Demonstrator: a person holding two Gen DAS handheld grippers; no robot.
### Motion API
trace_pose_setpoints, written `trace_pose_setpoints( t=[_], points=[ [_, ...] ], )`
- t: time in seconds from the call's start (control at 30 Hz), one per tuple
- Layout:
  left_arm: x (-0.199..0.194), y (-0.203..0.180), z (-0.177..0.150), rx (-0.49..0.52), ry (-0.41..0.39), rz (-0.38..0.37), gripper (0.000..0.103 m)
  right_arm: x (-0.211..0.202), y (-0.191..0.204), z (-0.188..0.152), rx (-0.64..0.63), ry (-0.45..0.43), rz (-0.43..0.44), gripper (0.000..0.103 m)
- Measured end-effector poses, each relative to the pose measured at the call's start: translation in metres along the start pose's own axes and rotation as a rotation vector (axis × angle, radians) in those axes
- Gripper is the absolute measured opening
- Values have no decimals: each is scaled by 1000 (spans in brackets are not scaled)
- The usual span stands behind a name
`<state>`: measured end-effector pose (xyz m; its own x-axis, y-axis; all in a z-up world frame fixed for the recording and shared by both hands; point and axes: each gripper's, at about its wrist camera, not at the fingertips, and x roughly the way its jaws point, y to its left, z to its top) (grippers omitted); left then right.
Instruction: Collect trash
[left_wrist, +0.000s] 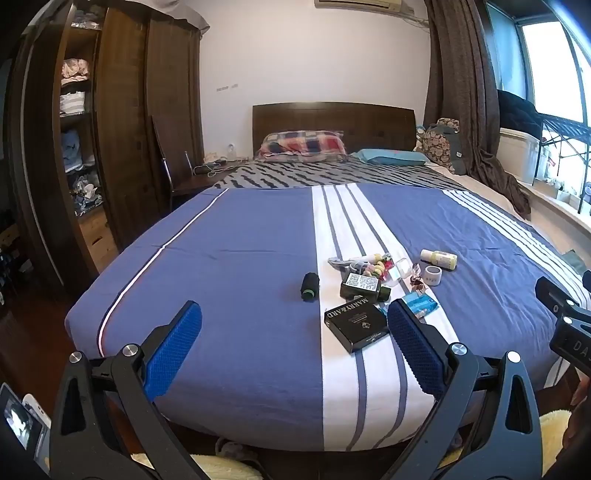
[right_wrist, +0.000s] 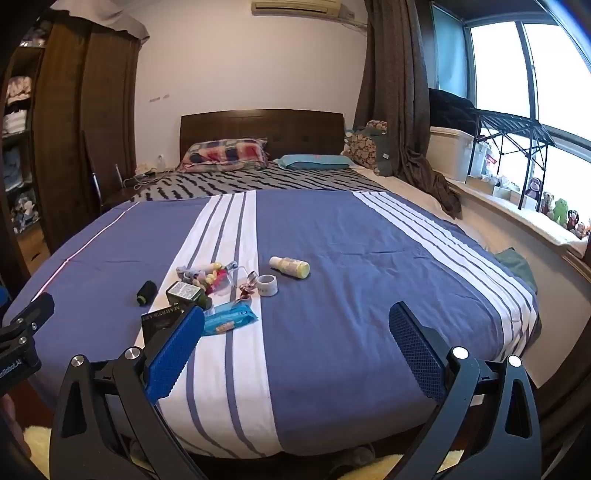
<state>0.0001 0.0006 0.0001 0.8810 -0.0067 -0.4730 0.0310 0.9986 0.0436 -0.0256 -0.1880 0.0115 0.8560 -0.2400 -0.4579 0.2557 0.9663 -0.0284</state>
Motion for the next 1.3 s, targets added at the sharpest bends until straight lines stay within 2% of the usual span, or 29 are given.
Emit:
trace_pose_setpoints(
  t=[0.67, 0.97, 1.3],
  points=[
    [-2, 11, 3, 0, -4, 4, 95, -2, 4, 6, 6, 0, 6, 100],
    [-9, 20, 9, 1, -5, 4, 95, -15, 1, 7, -3, -31, 17, 100],
    [-15, 12, 9, 1, -14, 9, 95, -15, 6, 5, -10, -32, 22, 100]
  ],
)
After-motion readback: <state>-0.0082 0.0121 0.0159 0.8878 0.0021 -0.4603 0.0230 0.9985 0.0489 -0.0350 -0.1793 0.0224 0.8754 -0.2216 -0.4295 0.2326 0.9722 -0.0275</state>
